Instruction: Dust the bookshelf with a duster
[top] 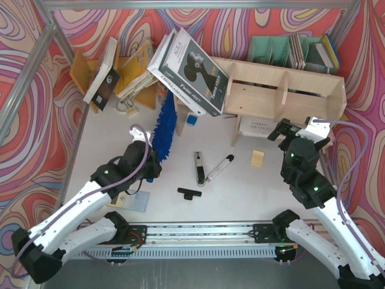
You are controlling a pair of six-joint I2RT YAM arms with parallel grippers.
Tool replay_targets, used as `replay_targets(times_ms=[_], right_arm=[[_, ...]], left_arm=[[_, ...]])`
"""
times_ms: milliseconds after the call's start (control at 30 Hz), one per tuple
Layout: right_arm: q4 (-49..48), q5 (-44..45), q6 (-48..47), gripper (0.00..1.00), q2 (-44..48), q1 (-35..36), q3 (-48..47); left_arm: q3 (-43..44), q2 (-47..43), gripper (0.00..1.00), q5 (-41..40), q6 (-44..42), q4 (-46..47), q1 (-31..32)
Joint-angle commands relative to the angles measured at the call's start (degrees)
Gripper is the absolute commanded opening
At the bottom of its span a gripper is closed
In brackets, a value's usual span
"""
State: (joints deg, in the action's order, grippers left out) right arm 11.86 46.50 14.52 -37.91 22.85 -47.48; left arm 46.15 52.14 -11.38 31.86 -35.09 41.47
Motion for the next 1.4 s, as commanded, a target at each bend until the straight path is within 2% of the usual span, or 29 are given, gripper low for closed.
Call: replay_targets(times_ms=[0,233,433,667,1100,1300,1367], right_arm=[[-0.1,0.8,0.6,0.99,0.7,-0.2,0.6],[-0.2,0.6,0.7,0.99,0.5,-0.2,0.6],[-0.2,0.7,0.7,0.99,0.4,-0.2,0.7],[-0.2,0.7,0.6,0.99,0.3,-0.2,0.7],[-0.3,0.6,0.7,0.99,0.1,-0.2,0.7],[-0.2,0.6,0.7,0.99,0.0,-0.2,0.6],[-0.2,0.6,0.7,0.99,0.0,-0.2,0.6]], left_arm=[[4.1,-5.7,0.0,-3.0,-3.9,1.3,0.1],[4.1,-9.9,0.0,-0.8,-4.9,3.1,0.1],[0.8,-8.1,0.0,-0.1,-4.0,4.6,0.1],[-4.3,-4.5,0.0,-0.6,-1.2,6.1,0.1],[-18.5,-2.3,0.0,1.8,4.2,18.6,0.1],[-17.2,-2.9,0.0,0.8,3.1,17.3,0.1],[-14.0,-4.4,0.0,-0.5,2.3,15.6,0.1]])
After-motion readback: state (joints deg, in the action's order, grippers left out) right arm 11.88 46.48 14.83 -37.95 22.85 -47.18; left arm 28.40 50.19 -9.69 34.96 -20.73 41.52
